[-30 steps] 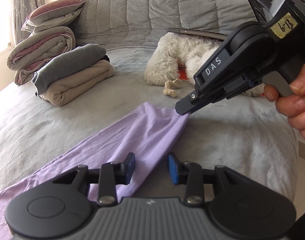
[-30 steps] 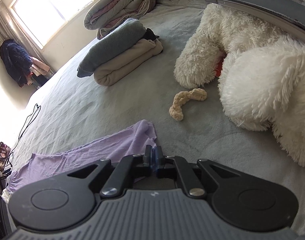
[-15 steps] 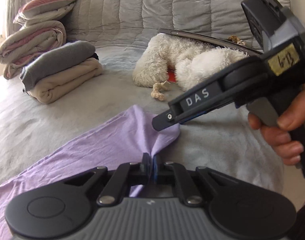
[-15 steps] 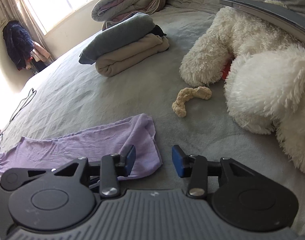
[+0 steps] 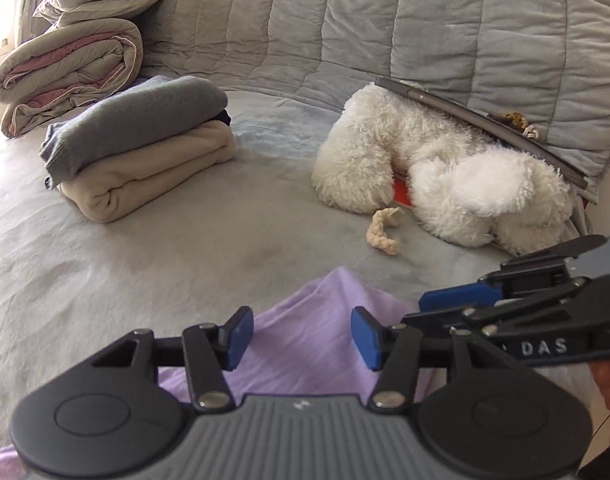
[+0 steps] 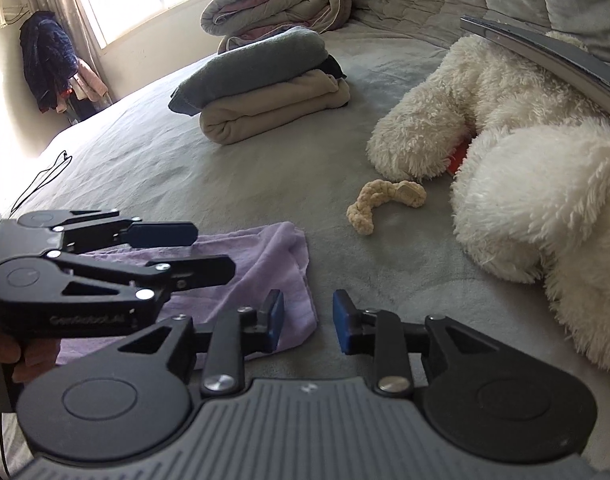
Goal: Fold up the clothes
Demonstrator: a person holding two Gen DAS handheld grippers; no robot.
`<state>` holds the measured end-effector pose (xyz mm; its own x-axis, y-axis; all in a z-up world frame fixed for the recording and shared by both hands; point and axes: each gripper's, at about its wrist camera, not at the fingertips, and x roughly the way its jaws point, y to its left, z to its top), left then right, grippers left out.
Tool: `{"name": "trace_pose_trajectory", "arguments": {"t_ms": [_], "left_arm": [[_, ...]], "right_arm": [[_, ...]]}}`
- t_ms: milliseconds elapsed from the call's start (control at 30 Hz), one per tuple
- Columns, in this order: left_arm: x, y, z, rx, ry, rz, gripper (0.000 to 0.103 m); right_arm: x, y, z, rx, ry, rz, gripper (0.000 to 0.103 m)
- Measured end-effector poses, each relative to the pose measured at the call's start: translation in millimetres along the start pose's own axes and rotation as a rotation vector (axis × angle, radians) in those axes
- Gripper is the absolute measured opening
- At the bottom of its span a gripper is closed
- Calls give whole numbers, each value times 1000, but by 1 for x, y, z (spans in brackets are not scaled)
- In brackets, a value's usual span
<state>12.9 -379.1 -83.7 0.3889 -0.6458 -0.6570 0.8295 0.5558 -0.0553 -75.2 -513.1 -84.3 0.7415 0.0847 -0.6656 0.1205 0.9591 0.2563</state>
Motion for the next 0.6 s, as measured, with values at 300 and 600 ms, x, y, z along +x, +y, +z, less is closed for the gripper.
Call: {"name": "trace_pose_trajectory", "arguments": {"t_ms": [300, 600], "left_arm": [[17, 6, 11, -74, 0, -105, 4], [13, 11, 3, -114, -99, -92, 3]], "right_arm": [[3, -4, 4, 13, 15, 29, 30], [14, 0, 0, -1, -63, 32, 33]]}}
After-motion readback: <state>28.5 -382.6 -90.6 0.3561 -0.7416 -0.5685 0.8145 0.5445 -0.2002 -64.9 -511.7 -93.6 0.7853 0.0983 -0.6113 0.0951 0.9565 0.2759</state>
